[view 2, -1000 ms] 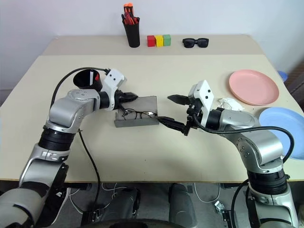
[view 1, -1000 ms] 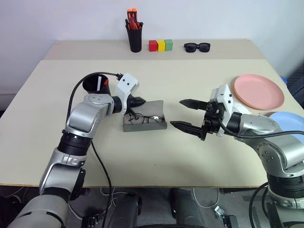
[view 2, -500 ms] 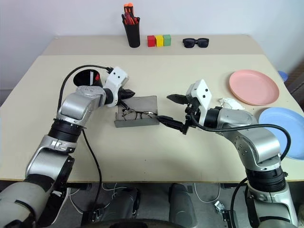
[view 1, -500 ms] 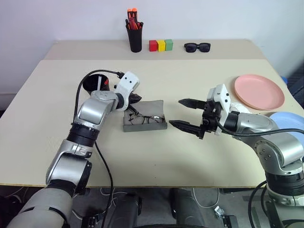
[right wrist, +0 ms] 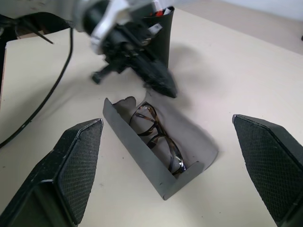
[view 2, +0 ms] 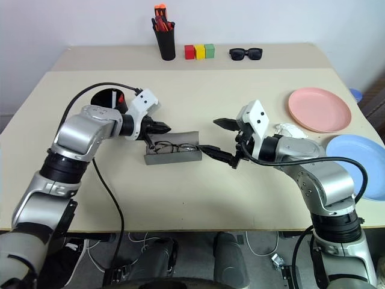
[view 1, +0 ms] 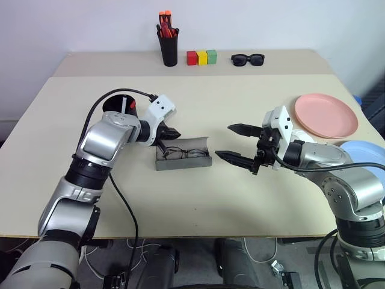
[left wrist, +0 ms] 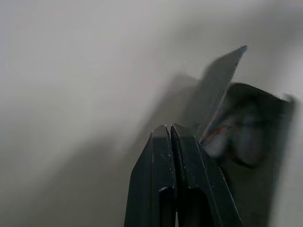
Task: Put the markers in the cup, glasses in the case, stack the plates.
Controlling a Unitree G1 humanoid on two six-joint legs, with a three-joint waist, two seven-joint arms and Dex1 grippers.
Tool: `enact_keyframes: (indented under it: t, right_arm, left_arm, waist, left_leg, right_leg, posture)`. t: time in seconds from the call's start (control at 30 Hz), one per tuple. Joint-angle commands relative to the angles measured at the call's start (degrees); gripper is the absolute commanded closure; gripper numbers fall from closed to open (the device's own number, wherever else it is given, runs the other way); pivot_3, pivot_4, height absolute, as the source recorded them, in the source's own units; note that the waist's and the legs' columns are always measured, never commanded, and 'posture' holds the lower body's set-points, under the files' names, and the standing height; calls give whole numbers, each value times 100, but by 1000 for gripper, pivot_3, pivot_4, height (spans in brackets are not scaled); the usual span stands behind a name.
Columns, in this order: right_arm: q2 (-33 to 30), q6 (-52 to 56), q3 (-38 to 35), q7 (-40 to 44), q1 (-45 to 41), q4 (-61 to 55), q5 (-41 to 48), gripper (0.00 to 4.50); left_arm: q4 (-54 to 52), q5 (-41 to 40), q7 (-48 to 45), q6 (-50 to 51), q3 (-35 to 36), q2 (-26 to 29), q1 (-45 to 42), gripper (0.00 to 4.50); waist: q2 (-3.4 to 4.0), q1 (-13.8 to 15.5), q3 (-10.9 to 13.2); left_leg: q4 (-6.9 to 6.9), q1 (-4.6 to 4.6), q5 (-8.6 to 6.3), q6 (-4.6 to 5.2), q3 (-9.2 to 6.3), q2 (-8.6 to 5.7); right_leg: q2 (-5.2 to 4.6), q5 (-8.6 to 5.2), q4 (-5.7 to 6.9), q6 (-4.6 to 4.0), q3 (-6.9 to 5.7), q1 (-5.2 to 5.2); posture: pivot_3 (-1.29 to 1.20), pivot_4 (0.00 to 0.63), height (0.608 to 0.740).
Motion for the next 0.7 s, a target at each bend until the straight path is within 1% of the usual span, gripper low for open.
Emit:
enact_keyframes:
  t: [0.03, 0.17, 0.3, 0.33, 0.4, 0.5, 0.6, 0.67, 0.7]
  right_arm:
    - [-52, -139, -23, 26, -70, -38, -27, 0]
    - [-66, -170, -32, 39, -77, -13, -71, 0]
    - [-77, -203, -17, 37, -84, 12, -123, 0]
    - [-78, -217, -12, 39, -86, 19, -142, 0]
    - [-73, -229, -10, 45, -93, 35, -152, 0]
    - [-51, -265, -34, 6, -131, 109, -220, 0]
    - [3, -349, -137, -138, -203, 261, -322, 0]
    - [17, -398, -232, -251, -261, 405, -376, 0]
    - [5, -432, -288, -315, -291, 495, -414, 0]
  left_arm:
    - [-543, -184, -105, 269, -139, 85, 278, 4449]
    - [-1017, -343, -127, 463, -221, 198, 623, 4449]
    - [-1156, -276, -99, 226, -320, 275, 776, 4449]
    - [-1129, -267, -66, 220, -305, 265, 771, 4449]
    - [-974, -125, -23, -164, -265, 283, 741, 4449]
    - [-591, -86, 149, -510, -11, 149, 570, 4449]
    - [-280, -250, 242, -973, 418, -99, 420, 4449]
    - [-69, -433, 276, -1052, 729, -272, 279, 3930]
    - [34, -458, 325, -1129, 841, -333, 218, 3575]
  waist:
    - [0, 2, 0]
    - [2, 14, -2]
    - [3, 12, -3]
    - [3, 14, -3]
    - [3, 19, -3]
    - [3, 21, -3]
    - [2, 16, -2]
    - [2, 18, -2]
    - [2, 19, -2]
  left_leg:
    - [0, 0, 0, 0, 0, 0]
    - [1, 1, 0, 1, 0, 0]
    - [1, 3, 0, 1, 0, 0]
    - [1, 4, 0, 1, 0, 0]
    - [1, 5, 0, 1, 0, 0]
    - [1, 5, 0, 1, -1, 0]
    - [2, 5, 0, 1, 0, 0]
    - [2, 3, 0, 0, -1, 0]
    - [2, 2, 0, 0, -1, 0]
  right_leg:
    - [0, 0, 0, 0, 1, 0]
    - [0, 0, 1, 0, 1, 3]
    - [0, 0, 1, 0, 2, 4]
    - [0, 0, 1, 0, 2, 5]
    - [0, 0, 1, 0, 1, 7]
    - [1, 0, 1, 0, 1, 8]
    - [1, 0, 1, 0, 1, 7]
    - [1, 0, 1, 0, 1, 4]
    - [1, 0, 0, -1, 1, 3]
  posture:
    - [0, 150, 740]
    - [0, 150, 740]
    - [0, 150, 740]
    - [0, 150, 740]
    - [0, 150, 740]
    - [0, 150, 740]
    - [0, 150, 740]
    - [0, 150, 740]
    - [0, 150, 740]
